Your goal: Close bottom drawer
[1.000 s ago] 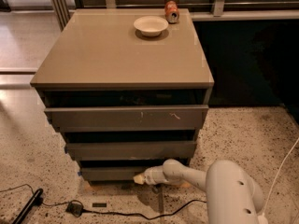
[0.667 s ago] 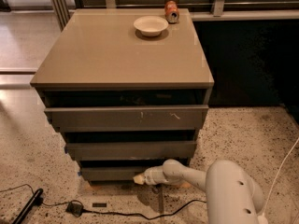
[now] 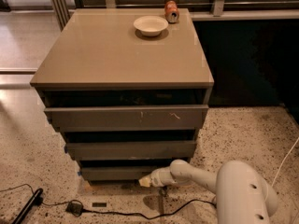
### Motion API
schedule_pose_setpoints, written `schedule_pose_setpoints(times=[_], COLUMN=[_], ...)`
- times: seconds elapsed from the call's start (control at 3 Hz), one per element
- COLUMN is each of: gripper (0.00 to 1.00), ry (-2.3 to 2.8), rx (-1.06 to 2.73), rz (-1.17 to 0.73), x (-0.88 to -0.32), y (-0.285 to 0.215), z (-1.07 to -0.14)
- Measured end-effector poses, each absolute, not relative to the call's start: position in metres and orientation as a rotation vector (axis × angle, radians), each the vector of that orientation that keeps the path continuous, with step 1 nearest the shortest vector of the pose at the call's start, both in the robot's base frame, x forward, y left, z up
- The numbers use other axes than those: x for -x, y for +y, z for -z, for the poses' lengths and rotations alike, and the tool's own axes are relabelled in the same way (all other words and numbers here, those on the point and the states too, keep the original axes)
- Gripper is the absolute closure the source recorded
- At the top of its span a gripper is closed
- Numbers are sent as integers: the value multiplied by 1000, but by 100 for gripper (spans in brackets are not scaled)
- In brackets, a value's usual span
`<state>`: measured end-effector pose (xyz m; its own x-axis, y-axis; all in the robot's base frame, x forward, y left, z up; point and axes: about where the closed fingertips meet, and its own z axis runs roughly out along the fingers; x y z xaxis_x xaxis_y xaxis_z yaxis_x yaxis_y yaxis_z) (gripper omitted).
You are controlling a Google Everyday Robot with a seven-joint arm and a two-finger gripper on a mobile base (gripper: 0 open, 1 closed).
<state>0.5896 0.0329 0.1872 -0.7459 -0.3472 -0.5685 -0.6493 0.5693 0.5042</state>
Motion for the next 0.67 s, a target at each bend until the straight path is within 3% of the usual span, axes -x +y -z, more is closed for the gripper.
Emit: schedule_pose_setpoints(times=[0.67], gripper=[100], ry=[2419], rx=[752], rz=[-1039], x=[-562], y=[-15], z=[-195])
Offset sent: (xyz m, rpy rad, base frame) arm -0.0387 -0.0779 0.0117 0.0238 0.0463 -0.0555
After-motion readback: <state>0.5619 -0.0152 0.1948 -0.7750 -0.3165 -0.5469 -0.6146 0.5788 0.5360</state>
